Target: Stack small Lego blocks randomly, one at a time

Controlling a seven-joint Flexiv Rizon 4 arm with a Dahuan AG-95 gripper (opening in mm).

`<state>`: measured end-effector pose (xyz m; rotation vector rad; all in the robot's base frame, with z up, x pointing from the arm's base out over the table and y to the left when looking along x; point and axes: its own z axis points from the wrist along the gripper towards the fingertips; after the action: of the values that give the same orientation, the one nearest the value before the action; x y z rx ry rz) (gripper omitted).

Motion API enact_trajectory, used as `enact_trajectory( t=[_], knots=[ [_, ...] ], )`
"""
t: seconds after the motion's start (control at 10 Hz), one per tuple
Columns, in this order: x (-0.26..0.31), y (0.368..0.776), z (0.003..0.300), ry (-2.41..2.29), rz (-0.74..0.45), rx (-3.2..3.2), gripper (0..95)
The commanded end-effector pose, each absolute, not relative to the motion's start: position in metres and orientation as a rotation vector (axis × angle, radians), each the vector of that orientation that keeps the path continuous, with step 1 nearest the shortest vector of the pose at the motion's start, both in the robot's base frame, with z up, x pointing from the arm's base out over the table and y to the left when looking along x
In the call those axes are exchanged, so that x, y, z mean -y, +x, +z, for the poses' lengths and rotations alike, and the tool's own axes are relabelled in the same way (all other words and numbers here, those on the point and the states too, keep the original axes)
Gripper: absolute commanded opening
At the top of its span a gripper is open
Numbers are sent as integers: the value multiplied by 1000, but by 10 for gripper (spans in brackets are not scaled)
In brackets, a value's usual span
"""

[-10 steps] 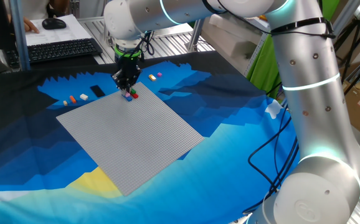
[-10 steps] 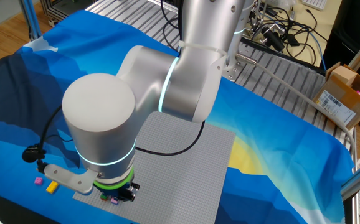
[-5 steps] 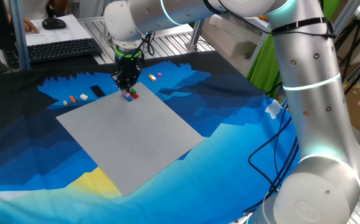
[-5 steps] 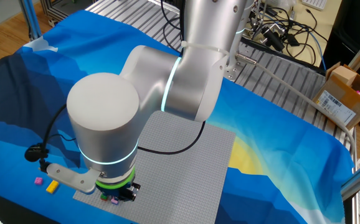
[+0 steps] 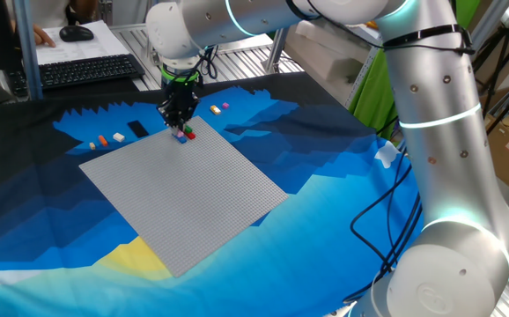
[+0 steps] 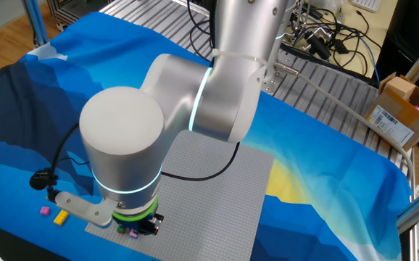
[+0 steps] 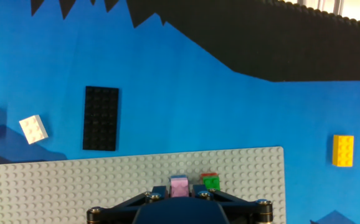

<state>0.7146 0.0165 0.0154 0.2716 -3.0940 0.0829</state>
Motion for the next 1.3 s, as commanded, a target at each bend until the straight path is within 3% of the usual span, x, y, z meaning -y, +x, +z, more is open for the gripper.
enact_trajectory(
  t=[0.1, 1.3],
  knots=[
    [-16, 717, 10, 277, 82, 3095, 190],
    [-18, 713, 33, 264, 121, 3111, 190]
  ],
)
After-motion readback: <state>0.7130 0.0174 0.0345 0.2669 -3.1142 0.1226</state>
